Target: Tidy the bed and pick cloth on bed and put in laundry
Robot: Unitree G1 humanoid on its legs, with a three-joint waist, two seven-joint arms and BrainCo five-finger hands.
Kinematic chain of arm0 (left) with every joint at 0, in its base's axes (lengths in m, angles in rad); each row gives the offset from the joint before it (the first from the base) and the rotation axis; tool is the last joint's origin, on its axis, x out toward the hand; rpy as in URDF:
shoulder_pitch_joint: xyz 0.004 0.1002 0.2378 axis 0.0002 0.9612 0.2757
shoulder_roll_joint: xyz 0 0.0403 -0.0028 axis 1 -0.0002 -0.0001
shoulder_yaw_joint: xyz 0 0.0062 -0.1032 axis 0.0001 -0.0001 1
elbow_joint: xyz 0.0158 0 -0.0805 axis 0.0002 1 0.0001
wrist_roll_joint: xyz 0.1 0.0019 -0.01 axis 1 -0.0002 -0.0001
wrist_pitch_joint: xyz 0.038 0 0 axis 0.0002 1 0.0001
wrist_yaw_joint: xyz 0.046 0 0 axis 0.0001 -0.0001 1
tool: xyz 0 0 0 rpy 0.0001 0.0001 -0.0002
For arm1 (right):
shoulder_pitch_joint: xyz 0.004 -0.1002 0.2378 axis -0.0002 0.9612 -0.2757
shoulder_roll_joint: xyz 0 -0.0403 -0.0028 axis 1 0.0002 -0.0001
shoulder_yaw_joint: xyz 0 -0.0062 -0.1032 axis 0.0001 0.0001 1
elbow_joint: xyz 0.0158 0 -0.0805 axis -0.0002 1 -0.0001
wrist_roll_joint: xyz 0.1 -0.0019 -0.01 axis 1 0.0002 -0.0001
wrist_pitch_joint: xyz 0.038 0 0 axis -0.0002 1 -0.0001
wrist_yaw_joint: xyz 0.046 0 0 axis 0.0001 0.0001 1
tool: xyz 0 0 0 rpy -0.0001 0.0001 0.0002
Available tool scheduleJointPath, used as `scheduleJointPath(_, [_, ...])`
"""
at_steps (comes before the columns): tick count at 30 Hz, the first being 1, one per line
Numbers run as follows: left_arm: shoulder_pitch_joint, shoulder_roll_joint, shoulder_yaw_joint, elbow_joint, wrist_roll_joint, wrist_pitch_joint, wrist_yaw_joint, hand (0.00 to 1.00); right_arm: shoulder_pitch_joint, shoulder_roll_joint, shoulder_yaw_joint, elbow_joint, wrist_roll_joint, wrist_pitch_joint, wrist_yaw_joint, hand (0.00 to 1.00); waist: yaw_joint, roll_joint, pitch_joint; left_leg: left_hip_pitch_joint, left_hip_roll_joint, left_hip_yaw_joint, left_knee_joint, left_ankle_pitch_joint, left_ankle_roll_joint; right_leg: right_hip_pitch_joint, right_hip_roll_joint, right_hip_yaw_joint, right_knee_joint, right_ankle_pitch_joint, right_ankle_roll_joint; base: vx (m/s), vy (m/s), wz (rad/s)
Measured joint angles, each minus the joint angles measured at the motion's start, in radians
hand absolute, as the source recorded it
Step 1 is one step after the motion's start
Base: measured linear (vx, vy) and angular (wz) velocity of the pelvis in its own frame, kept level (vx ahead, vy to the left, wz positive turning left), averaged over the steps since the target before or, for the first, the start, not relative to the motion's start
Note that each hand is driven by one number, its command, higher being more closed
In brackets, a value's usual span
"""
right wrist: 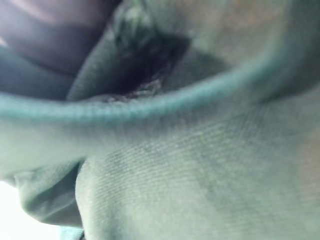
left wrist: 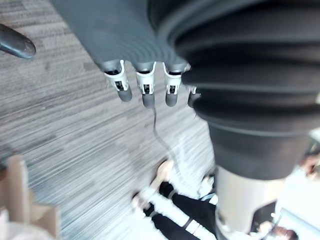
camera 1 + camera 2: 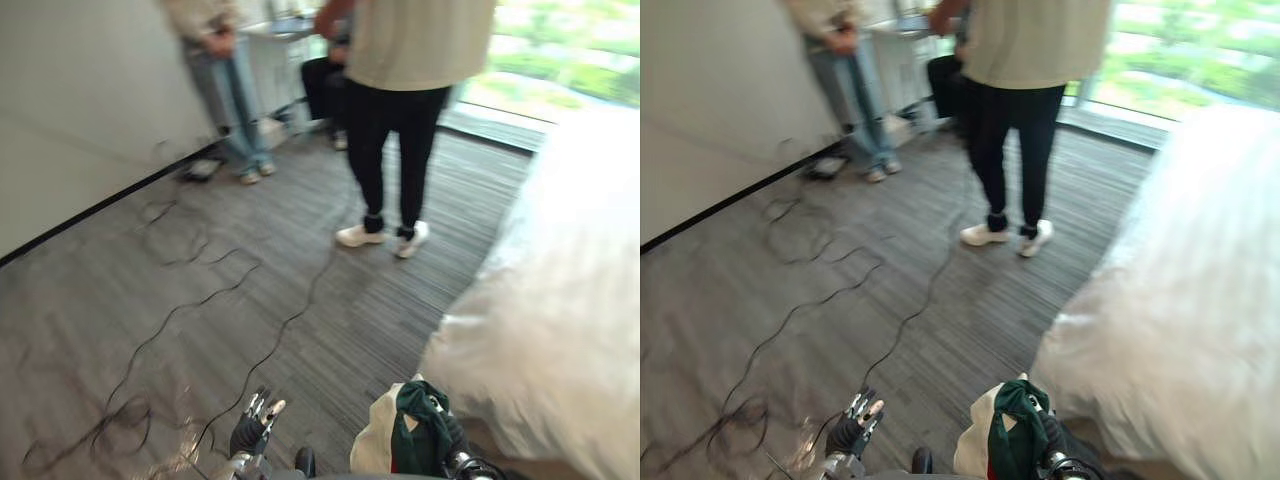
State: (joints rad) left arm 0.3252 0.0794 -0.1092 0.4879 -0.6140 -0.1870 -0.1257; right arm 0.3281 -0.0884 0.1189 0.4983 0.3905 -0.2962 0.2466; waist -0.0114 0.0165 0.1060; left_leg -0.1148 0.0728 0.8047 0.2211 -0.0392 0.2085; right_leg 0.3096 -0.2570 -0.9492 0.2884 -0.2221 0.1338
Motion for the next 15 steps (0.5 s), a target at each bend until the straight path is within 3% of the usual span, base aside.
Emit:
scheduleJointPath(1, [0.002, -0.001, -0.008, -0.034, 0.014, 0.006, 0.001, 0.00, -0.009, 0.000, 0.002, -0.008, 0.000, -0.001, -0.022, 1.00, 0.002, 0.016, -0.001, 0.004, -0.021, 0.043, -0.014, -0.028, 0.035, 0.026, -0.012, -0.038, 0.060, -0.004, 0.004, 0.04, 0.350, 2.95])
scheduleJointPath(4, [0.009, 0.016, -0.008, -0.075, 0.014, 0.028, 0.020, 0.00, -0.091, -0.005, 0.002, -0.017, -0.005, -0.018, -0.050, 1.00, 0.040, -0.012, 0.005, -0.009, -0.130, -0.085, -0.073, -0.054, 0.036, 0.065, -0.016, -0.045, 0.093, -0.032, 0.034, 0.04, 0.188, 1.87])
scheduleJointPath(5, [0.009, 0.011, -0.008, -0.074, 0.000, 0.039, 0.030, 0.00, -0.111, -0.015, -0.006, -0.017, -0.007, -0.027, -0.051, 1.00, 0.045, -0.005, 0.011, -0.010, -0.157, -0.125, -0.081, -0.059, 0.035, 0.062, -0.038, -0.036, 0.155, -0.028, 0.034, 0.05, 0.136, 1.57])
scheduleJointPath(6, [0.010, 0.005, -0.010, -0.074, -0.015, 0.051, 0.033, 0.00, -0.117, -0.024, -0.008, -0.017, -0.007, -0.033, -0.052, 1.00, 0.051, -0.001, 0.012, -0.008, -0.181, -0.172, -0.093, -0.063, 0.029, 0.048, -0.071, -0.028, 0.246, -0.017, 0.018, 0.02, 0.152, 1.53])
scheduleJointPath(7, [0.008, 0.002, -0.023, -0.073, -0.033, 0.055, 0.032, 0.00, -0.118, -0.044, -0.008, -0.015, -0.005, -0.033, -0.052, 1.00, 0.054, 0.013, 0.016, 0.011, -0.210, -0.240, -0.119, -0.061, 0.024, 0.008, -0.113, 0.029, 0.407, -0.001, -0.056, -0.02, 0.131, 1.60])
scheduleJointPath(8, [0.005, 0.001, -0.032, -0.070, -0.046, 0.056, 0.031, 0.00, -0.118, -0.052, -0.009, -0.015, -0.003, -0.034, -0.051, 1.00, 0.051, 0.029, 0.026, 0.030, -0.223, -0.293, -0.143, -0.049, 0.005, -0.045, -0.099, 0.112, 0.511, -0.031, -0.085, -0.03, 0.092, 1.82])
scheduleJointPath(9, [-0.005, -0.010, -0.046, -0.055, -0.055, 0.057, 0.029, 0.00, -0.114, -0.059, -0.011, -0.011, 0.002, -0.035, -0.051, 1.00, 0.042, 0.060, 0.041, 0.062, -0.222, -0.368, -0.185, -0.040, -0.108, -0.109, -0.021, 0.203, 0.553, -0.059, -0.088, -0.04, 0.124, 2.14])
scheduleJointPath(10, [-0.022, -0.007, -0.035, -0.043, -0.064, 0.061, 0.021, 0.00, -0.097, -0.037, -0.017, -0.009, 0.007, -0.037, -0.051, 1.00, 0.012, 0.015, 0.066, 0.062, -0.189, -0.318, -0.066, -0.229, -0.354, -0.196, 0.023, 0.332, 0.526, -0.080, -0.088, 0.00, 0.077, 2.01])
scheduleJointPath(11, [-0.019, 0.014, -0.034, -0.051, -0.063, 0.052, 0.008, 0.00, -0.092, -0.011, -0.008, -0.017, 0.014, -0.049, -0.048, 1.00, 0.008, -0.036, 0.068, 0.005, -0.155, -0.316, 0.110, -0.271, -0.145, -0.241, -0.020, 0.373, 0.530, -0.082, -0.064, 0.11, 0.027, 1.81])
scheduleJointPath(12, [-0.023, 0.044, -0.049, -0.048, -0.062, 0.047, -0.018, 0.00, -0.052, 0.017, -0.017, -0.053, 0.035, -0.075, -0.046, 1.00, 0.027, -0.039, 0.066, -0.050, -0.027, -0.419, 0.266, -0.241, -0.055, -0.300, -0.068, 0.415, 0.502, -0.099, -0.003, 0.12, 0.064, 1.66])
scheduleJointPath(13, [-0.053, 0.053, -0.053, -0.009, -0.051, 0.056, -0.020, 0.00, -0.047, 0.027, -0.022, -0.029, 0.043, -0.093, -0.047, 1.00, 0.015, -0.052, 0.080, -0.025, -0.028, -0.536, 0.213, -0.182, -0.131, -0.301, -0.049, 0.475, 0.380, -0.124, -0.016, 0.14, 0.080, 1.77])
scheduleJointPath(15, [-0.085, 0.044, -0.066, 0.022, -0.015, 0.054, -0.038, 0.00, -0.020, 0.030, -0.024, -0.011, 0.053, -0.089, -0.051, 1.00, 0.025, -0.045, 0.087, 0.018, -0.074, -0.634, 0.100, -0.128, -0.135, -0.312, 0.002, 0.585, 0.155, -0.111, -0.035, 0.13, 0.008, 1.72])
